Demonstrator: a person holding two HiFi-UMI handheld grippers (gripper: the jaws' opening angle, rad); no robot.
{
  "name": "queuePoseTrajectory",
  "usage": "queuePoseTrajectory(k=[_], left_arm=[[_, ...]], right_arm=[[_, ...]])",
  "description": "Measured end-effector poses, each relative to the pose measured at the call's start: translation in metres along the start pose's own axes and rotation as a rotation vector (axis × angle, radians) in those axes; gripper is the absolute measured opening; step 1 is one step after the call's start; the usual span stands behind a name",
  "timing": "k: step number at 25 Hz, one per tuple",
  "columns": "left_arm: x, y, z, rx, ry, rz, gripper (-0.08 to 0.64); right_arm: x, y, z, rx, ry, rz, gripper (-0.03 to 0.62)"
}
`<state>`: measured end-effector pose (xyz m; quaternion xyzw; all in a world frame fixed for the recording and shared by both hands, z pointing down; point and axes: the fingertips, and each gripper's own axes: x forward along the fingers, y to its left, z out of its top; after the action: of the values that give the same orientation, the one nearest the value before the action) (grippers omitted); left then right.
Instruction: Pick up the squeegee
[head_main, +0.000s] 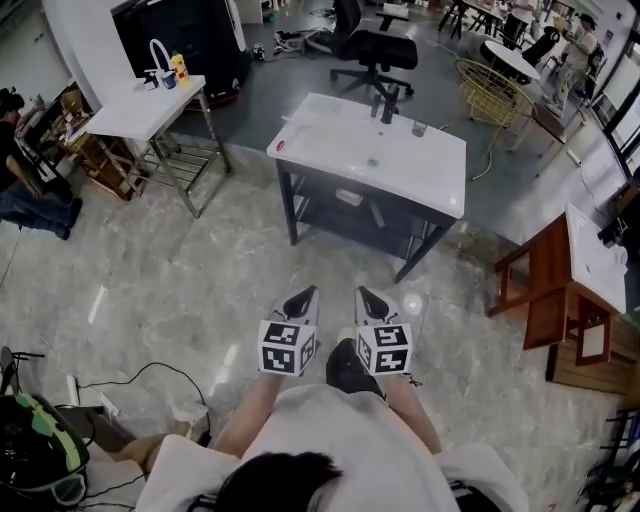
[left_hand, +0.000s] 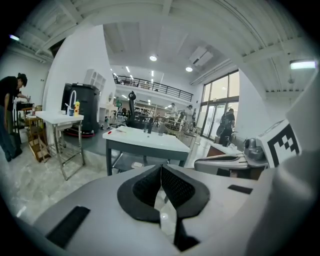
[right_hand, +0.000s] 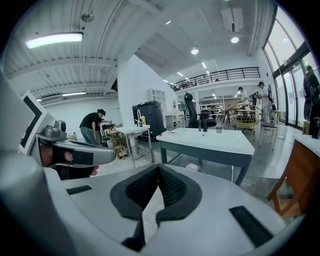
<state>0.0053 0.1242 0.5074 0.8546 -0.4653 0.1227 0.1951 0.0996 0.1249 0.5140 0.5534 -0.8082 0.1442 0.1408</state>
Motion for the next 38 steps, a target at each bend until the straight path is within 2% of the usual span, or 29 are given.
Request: queuePoseTrajectory(k=[10, 18, 29, 38], left_arm=[[0.056, 0.02, 0.03, -0.057, -0.014, 0.075, 0.026], [0.104, 0.034, 0.052, -0.049, -0.012, 0.125, 0.026], [0.173, 0.034, 0.08, -0.057, -0.028, 0.131, 0.026], [0.196, 0.042, 0.075, -0.091, -0.008, 0.154, 0.026]], right_arm=[[0.052, -0.044, 0.026, -0.008, 0.008, 0.066, 0.021], [0.093, -0.085, 0.047, -0.023, -0.003, 0.093, 0.021], [0.144, -0.141, 0.072, -0.043, -0.006, 0.131, 0.021], [0.169, -0.158, 0.063, -0.036, 0.037, 0.161, 0.021]])
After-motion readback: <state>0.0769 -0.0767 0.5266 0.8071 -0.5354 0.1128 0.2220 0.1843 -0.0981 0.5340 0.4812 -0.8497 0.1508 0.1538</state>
